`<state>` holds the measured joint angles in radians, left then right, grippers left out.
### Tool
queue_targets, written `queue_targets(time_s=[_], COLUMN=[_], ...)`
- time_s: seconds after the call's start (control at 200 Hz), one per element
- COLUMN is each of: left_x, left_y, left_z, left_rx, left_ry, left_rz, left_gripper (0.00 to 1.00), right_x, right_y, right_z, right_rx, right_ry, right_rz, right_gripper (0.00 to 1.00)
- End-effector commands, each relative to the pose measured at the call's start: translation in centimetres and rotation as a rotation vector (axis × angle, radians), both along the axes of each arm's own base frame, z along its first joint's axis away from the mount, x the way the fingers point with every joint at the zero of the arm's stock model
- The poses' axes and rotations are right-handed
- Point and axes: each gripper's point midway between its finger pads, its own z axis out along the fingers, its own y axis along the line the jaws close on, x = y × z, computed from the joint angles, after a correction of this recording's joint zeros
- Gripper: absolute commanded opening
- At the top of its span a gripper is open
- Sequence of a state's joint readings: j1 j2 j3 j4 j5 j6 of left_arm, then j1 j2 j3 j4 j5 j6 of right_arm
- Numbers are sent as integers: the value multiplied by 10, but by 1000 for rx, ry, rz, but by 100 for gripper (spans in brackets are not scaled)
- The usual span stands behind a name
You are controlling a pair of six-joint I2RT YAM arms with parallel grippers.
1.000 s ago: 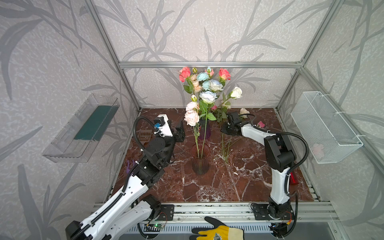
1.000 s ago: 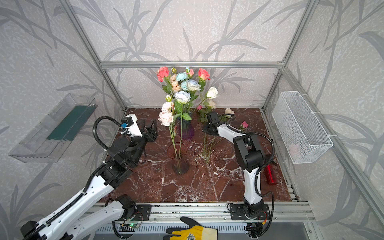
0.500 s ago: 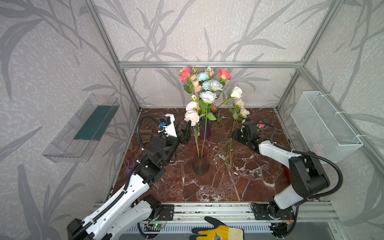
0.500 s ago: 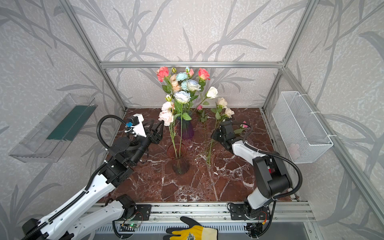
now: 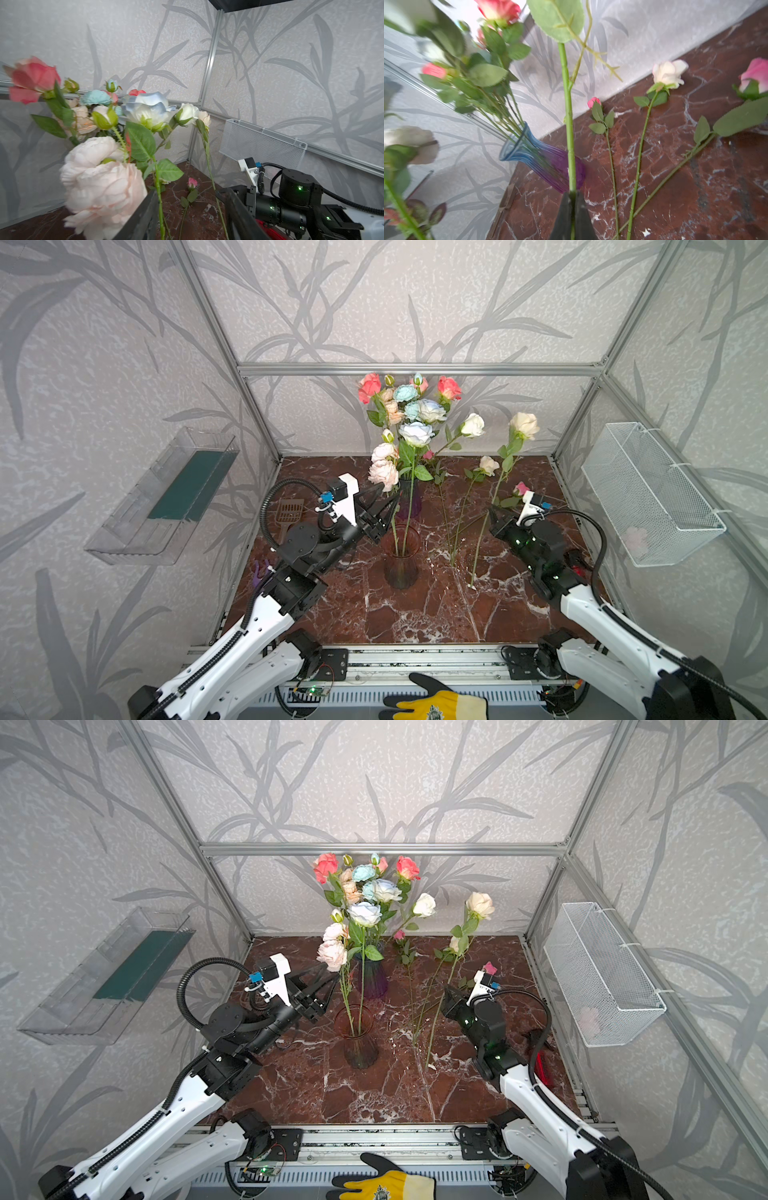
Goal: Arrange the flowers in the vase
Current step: 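Lift the white rose with the right gripper while the left gripper reaches toward it, then close the left gripper on the white rose stem while the right gripper holds it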
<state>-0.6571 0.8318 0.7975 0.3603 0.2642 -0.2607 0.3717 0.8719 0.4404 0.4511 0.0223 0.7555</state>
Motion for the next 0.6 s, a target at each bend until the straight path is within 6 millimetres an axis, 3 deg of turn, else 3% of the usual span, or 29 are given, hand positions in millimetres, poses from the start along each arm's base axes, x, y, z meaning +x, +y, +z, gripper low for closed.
queue_targets(time_s=[0.0, 0.16, 0.285, 0.595], left_x=[-23, -46, -55, -67], left_y=[-38, -83, -105, -124], left_z=[-5, -33, -48, -56], left_rx=[75, 184, 222, 211], left_ry=[4, 69, 131, 208], left_rz=[-206, -381, -491, -632], left_gripper=[52, 55, 59, 66], right_x=[-13, -35, -54, -102], right_y=[-6, -2, 12, 59], right_z=[33, 63, 87, 132], right_rx=[11, 25, 32, 7], right_ry=[-139, -250, -328, -475], right_rz=[-25, 15, 80, 239], right_gripper=[0, 0, 0, 0])
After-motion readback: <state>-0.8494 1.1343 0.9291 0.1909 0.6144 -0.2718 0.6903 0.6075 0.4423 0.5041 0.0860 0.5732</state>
